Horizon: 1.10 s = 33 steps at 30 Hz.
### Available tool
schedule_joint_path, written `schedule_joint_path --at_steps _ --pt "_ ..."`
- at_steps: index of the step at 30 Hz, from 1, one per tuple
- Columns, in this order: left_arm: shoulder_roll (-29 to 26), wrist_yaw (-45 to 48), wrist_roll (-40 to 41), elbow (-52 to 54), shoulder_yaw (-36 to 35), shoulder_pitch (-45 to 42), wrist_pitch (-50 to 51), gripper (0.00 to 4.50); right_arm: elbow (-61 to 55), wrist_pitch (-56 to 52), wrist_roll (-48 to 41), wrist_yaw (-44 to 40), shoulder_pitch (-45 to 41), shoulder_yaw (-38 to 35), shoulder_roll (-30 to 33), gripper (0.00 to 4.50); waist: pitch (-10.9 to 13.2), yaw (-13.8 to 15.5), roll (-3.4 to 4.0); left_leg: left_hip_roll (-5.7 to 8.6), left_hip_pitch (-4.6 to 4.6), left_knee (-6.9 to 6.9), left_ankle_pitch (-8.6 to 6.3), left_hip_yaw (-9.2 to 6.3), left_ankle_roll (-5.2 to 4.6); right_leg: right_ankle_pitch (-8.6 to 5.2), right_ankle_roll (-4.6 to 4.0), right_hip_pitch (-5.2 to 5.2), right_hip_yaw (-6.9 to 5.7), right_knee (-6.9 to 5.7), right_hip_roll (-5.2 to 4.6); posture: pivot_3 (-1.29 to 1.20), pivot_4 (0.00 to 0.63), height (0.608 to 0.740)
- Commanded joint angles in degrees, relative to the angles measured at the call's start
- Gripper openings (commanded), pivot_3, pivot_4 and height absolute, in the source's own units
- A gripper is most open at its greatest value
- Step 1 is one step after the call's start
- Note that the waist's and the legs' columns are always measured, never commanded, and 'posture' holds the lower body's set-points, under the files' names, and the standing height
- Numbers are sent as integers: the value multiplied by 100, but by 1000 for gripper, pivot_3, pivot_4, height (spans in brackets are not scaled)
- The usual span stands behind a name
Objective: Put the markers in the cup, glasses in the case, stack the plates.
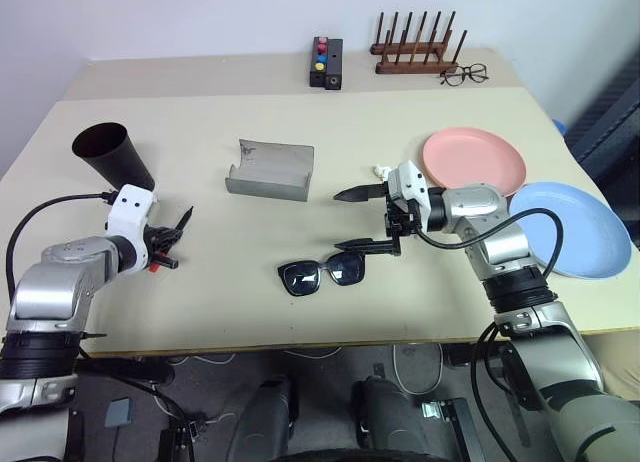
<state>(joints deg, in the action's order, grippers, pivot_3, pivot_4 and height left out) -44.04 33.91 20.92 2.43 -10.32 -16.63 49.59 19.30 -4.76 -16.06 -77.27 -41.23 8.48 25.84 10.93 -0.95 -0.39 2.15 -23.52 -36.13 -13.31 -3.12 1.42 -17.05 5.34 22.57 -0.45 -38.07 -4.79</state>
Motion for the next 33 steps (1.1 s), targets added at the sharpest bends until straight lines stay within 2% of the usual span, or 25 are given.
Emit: schedule_joint_path --at_steps 1,7,11,15,21,26,28,33 --pt "144 105 424 931 -437 104 -120 21 -33 46 -89 92 -267 -135 -59 4500 1 21 -2 0 0 -1 0 0 0 0 0 0 0 0 -2 0 150 740" --pt "719 -272 565 1684 -631 -7 -651 21 266 195 -293 298 -501 -364 -358 4500 1 23 -2 1 0 -4 1 -1 2 0 -1 -4 0 1 -4 0 150 740" --pt "1088 -1024 243 1444 -915 -537 -1347 21 481 431 -473 204 -686 -552 -520 4500 2 25 -4 0 0 -5 2 -1 4 1 -1 -3 -1 0 9 0 150 740" --pt "1284 -1386 97 987 -1269 -935 -2273 21 778 563 -712 153 -968 -760 -730 4500 2 7 -4 0 0 -3 3 1 5 1 0 -1 -1 0 12 0 150 740" --pt "1237 -2074 -323 161 -1737 -1482 -3599 21 1123 699 -799 -40 -1225 -860 -897 4500 2 14 -6 0 0 -3 4 3 7 1 0 0 -2 -1 14 0 150 740" --pt "1003 -2704 -1035 -542 -1983 -1504 -4916 21 1280 796 -790 -115 -1302 -857 -978 4500 2 15 -6 2 0 -1 4 7 7 1 1 3 -5 -1 12 0 150 740" --pt "906 -2955 -1369 -799 -1984 -1469 -5452 21 1324 815 -789 -147 -1331 -852 -996 4500 2 15 -6 2 0 -1 4 7 6 1 1 3 -5 -2 12 0 150 740" --pt "1050 -3401 -1558 -1586 -1950 -1594 -6350 21 1443 861 -816 -211 -1438 -890 -1057 4500 2 30 -7 2 0 -2 3 7 5 2 1 4 -4 -5 11 0 150 740"
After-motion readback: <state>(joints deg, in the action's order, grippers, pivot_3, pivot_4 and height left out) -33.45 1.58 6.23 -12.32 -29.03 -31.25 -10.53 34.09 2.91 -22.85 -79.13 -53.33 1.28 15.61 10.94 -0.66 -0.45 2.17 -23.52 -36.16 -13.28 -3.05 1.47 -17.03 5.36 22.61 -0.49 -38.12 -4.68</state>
